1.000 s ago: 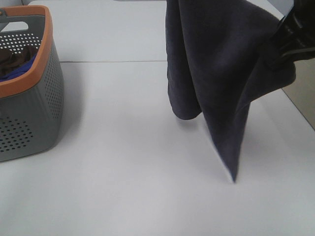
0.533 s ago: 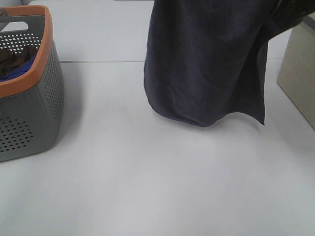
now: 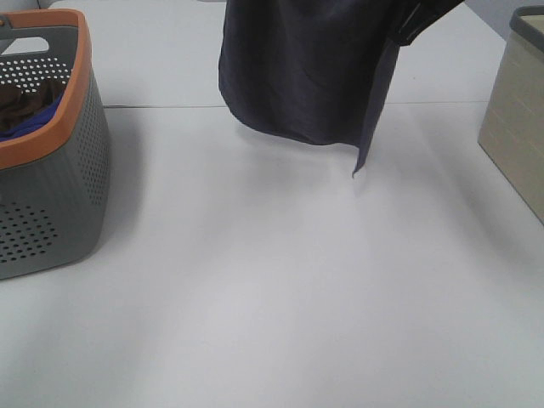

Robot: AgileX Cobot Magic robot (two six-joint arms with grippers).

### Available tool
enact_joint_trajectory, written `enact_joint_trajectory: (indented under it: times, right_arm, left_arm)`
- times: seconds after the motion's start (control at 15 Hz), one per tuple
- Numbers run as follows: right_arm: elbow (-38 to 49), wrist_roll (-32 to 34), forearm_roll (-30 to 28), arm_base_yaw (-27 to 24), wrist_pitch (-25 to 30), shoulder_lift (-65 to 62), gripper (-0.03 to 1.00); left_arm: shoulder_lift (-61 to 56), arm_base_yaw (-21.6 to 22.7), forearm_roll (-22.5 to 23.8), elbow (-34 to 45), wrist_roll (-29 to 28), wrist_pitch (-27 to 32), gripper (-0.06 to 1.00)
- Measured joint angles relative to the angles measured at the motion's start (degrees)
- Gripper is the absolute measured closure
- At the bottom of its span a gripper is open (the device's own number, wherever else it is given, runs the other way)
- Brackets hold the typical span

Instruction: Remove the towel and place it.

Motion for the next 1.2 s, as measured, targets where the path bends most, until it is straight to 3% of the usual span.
enact_joint_trajectory:
  times: [0.13, 0.33, 0.53, 0.73, 1.07, 1.2]
  right_arm:
    - [-6.13, 3.21, -1.26, -3.61, -4.58, 5.67, 0.97]
    - [-14.90, 3.61, -1.72, -4.41, -6.53, 14.61, 0.97]
    - [-18.96, 3.61, -3.21, -5.61, -10.37, 19.88, 0.97]
    - [-21.89, 3.61, -4.47, -10.03, -16.44, 23.43, 0.97]
    - [-22.46, 4.98, -4.01, -15.58, -25.61, 25.61, 0.97]
    - [-20.57, 12.15, 0.40, -15.47, -24.75, 25.84, 0.97]
  left_arm:
    - [2.46, 1.83, 0.23, 0.00, 0.00, -6.53, 0.94]
    - [7.05, 3.95, 0.46, 0.00, 0.00, -12.89, 0.94]
    - [9.22, 3.95, 1.20, 0.00, 0.00, -19.02, 0.94]
    - [11.00, 3.95, 1.38, 0.00, 0.00, -24.92, 0.94]
    - [13.06, 3.95, 1.49, 0.00, 1.49, -27.27, 0.94]
    - [13.64, 3.32, 1.49, 0.00, 1.72, -21.72, 0.94]
